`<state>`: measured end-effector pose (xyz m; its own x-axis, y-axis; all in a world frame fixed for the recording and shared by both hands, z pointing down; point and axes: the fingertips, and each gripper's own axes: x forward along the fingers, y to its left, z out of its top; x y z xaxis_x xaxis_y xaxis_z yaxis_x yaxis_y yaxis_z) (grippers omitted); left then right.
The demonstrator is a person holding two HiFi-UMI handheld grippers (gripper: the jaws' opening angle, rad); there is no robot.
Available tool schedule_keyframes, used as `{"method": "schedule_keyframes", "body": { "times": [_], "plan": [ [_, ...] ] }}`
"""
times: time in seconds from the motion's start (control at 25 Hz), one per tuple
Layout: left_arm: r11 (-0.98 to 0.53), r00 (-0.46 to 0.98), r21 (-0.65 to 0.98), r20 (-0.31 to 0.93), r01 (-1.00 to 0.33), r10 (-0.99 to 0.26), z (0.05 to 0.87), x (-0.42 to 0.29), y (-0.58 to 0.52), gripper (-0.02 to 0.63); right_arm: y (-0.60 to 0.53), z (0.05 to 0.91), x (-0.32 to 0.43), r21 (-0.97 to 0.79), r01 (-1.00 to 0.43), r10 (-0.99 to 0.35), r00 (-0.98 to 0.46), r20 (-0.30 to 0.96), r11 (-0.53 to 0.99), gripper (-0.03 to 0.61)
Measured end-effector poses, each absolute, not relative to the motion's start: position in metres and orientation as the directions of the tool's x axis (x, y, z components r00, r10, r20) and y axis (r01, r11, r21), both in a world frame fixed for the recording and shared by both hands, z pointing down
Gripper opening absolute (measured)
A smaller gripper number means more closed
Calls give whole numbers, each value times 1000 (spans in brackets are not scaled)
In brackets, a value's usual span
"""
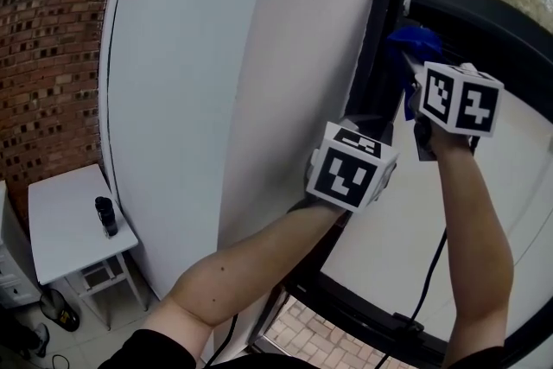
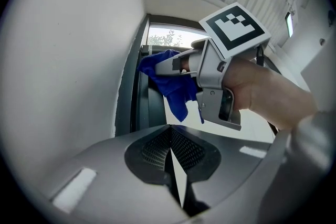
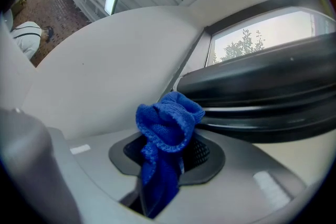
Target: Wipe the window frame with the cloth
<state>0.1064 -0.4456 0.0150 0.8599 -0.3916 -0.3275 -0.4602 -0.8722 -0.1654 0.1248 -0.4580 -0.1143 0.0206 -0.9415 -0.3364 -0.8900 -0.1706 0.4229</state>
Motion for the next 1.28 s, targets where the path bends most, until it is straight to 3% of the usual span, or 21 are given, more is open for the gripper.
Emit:
{"method": "schedule_keyframes", "body": {
  "times": [0.64, 1.28],
  "plan": [
    [-874, 861, -163, -330, -457, -388, -2, 100, -441, -9, -452, -143, 130, 350, -919, -930, 48, -363, -184, 141],
    [-910, 895, -123, -274, -397, -353, 108, 70, -382, -8, -361, -25, 89, 390, -919, -938, -85, -336, -57, 143]
  ]
}}
